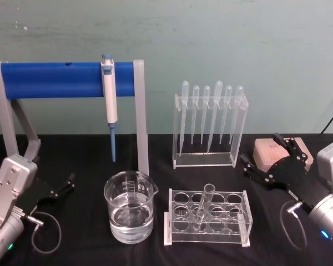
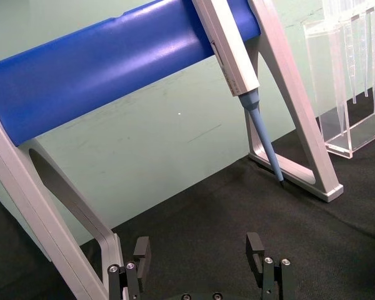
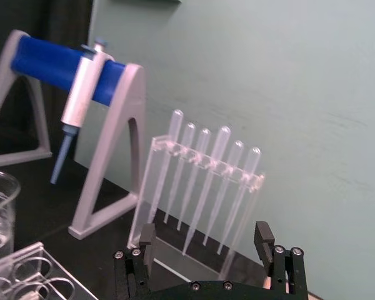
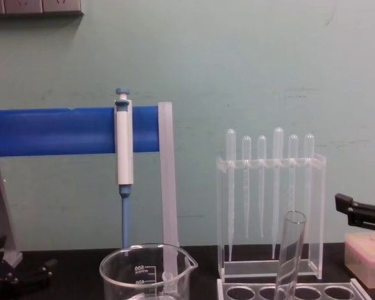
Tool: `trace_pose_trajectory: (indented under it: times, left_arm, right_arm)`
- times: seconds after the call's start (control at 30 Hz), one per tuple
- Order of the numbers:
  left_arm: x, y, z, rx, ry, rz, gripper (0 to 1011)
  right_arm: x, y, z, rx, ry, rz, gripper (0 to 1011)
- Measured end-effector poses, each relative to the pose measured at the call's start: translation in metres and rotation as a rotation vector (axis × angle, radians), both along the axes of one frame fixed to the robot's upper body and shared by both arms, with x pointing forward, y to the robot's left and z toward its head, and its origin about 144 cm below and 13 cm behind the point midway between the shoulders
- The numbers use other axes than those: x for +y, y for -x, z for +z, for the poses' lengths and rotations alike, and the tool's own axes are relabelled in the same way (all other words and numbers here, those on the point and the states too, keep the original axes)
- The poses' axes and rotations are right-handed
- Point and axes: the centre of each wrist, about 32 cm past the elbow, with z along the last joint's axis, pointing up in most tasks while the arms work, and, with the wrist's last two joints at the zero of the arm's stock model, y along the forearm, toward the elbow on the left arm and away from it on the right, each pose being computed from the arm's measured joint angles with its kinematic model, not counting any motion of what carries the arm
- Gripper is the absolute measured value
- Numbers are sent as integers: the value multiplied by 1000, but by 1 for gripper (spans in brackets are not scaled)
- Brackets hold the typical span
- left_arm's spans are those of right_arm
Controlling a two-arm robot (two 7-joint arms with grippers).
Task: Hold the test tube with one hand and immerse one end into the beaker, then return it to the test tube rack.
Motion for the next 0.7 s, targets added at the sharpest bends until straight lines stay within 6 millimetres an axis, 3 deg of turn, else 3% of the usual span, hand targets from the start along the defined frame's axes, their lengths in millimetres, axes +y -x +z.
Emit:
trace_pose_trajectory:
  times: [0.43, 0.7]
  left_arm:
    - [0, 0, 0, 0, 0, 0, 1000]
    - [0, 0, 0, 0, 0, 0, 1000]
  right_arm:
    - [0, -5, -15, 20, -20, -44, 1002]
    - [1, -5, -14, 18, -19, -44, 1002]
